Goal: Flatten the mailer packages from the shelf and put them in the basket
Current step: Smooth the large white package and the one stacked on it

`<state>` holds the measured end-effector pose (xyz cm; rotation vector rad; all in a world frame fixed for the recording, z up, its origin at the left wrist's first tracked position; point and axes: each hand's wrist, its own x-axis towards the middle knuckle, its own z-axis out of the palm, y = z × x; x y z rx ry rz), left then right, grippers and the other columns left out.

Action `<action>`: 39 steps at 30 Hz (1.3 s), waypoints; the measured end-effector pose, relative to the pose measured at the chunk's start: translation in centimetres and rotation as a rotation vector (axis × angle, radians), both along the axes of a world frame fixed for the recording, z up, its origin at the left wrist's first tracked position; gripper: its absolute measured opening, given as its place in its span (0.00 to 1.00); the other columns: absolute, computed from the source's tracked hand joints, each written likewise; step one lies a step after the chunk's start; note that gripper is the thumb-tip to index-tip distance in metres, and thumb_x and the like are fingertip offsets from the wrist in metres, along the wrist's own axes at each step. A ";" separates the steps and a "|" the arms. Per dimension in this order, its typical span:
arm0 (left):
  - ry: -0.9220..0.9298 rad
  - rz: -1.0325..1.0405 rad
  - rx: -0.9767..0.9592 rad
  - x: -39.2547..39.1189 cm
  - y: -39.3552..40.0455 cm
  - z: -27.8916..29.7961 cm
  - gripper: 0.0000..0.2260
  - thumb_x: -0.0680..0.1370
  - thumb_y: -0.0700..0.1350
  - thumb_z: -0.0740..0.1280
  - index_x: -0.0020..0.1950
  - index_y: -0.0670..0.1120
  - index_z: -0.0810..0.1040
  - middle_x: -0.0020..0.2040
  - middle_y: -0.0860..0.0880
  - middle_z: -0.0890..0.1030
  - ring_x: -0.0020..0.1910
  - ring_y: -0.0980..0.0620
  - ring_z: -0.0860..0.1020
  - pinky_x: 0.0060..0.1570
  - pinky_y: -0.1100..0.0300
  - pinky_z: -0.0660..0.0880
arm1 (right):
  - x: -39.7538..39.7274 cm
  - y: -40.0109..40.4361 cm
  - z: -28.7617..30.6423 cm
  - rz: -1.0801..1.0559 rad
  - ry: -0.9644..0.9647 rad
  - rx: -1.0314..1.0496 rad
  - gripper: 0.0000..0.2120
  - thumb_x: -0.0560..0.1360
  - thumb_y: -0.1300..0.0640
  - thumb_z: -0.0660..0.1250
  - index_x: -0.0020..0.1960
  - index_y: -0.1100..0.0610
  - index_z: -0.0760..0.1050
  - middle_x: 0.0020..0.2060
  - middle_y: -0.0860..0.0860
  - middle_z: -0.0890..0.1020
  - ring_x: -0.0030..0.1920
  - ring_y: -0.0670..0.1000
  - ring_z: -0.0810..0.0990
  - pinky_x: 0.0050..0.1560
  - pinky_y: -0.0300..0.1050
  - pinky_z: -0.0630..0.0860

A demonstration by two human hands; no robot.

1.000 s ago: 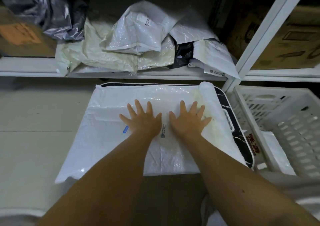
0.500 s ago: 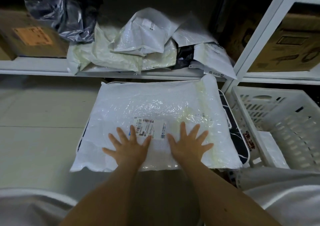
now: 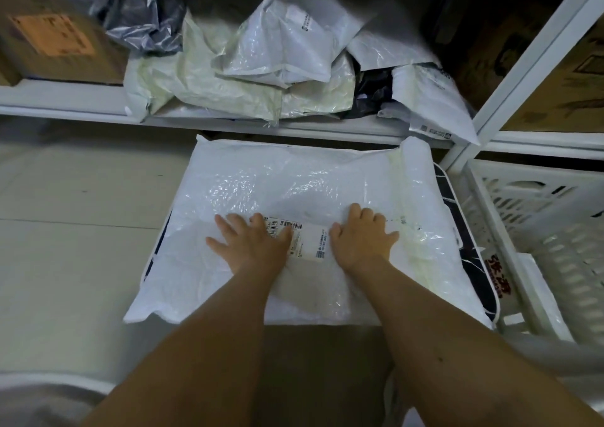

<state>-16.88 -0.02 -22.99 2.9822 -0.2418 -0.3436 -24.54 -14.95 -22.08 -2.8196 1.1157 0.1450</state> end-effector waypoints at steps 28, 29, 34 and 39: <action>0.166 0.187 0.015 7.5 2.0 -0.4 0.40 0.70 0.76 0.44 0.77 0.59 0.38 0.78 0.45 0.37 0.75 0.34 0.37 0.66 0.26 0.43 | 2.6 -3.1 -1.0 -0.073 0.125 0.117 0.33 0.76 0.30 0.42 0.78 0.42 0.46 0.79 0.55 0.46 0.78 0.60 0.43 0.71 0.69 0.45; 0.167 0.195 0.014 7.6 2.1 -0.3 0.41 0.70 0.76 0.44 0.77 0.59 0.38 0.78 0.45 0.37 0.75 0.34 0.37 0.65 0.26 0.44 | 2.7 -3.2 -1.0 -0.097 0.127 0.113 0.33 0.76 0.30 0.42 0.78 0.42 0.48 0.79 0.56 0.47 0.78 0.60 0.45 0.71 0.68 0.47; 0.096 0.211 0.090 8.6 1.5 0.1 0.39 0.73 0.73 0.48 0.77 0.51 0.52 0.78 0.42 0.51 0.76 0.34 0.46 0.67 0.29 0.50 | 3.1 -4.9 0.2 -0.058 0.157 -0.065 0.25 0.78 0.36 0.45 0.69 0.46 0.64 0.63 0.54 0.72 0.64 0.58 0.68 0.61 0.63 0.63; -0.154 -0.009 0.028 12.3 0.6 0.4 0.38 0.76 0.66 0.58 0.76 0.42 0.55 0.77 0.40 0.55 0.77 0.40 0.50 0.73 0.42 0.56 | 4.7 -8.2 1.1 0.074 0.186 -0.318 0.25 0.79 0.39 0.47 0.70 0.50 0.67 0.67 0.55 0.69 0.69 0.57 0.64 0.66 0.63 0.60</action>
